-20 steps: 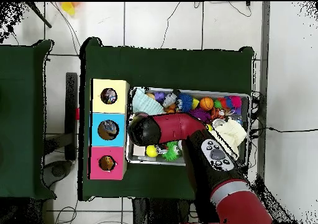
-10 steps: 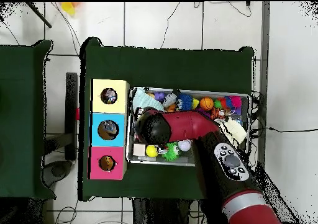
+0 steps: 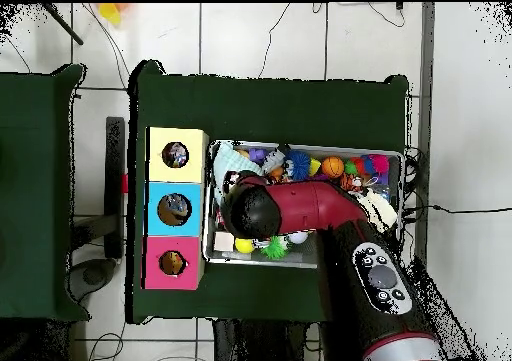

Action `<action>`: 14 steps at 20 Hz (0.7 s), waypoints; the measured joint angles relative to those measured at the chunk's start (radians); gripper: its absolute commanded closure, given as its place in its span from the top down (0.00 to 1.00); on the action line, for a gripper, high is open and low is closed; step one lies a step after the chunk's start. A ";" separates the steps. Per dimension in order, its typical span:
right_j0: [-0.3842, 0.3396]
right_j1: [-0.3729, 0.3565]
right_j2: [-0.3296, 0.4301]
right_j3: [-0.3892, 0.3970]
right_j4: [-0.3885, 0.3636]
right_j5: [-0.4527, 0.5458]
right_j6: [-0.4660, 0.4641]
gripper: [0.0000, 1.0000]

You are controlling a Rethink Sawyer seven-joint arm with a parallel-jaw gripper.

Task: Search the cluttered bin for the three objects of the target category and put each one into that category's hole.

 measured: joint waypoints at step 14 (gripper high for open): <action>0.010 0.082 -0.008 0.000 -0.066 -0.008 0.000 1.00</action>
